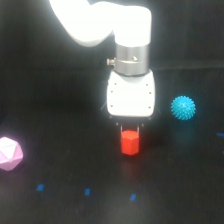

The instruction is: Pick up the red object from the table

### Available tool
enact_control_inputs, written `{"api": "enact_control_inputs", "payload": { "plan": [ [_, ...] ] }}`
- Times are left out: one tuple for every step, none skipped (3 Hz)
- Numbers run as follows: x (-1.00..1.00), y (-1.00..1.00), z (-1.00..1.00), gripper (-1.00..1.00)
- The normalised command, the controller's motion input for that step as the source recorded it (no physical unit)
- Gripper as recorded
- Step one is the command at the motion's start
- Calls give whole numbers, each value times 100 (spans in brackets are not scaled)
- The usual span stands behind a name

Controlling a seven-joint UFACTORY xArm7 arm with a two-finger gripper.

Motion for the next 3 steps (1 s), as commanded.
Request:
{"api": "enact_control_inputs", "payload": {
  "plan": [
    [46,61,100,-100],
    [-37,17,63,-100],
    [23,-13,98,-100]
  ]
}}
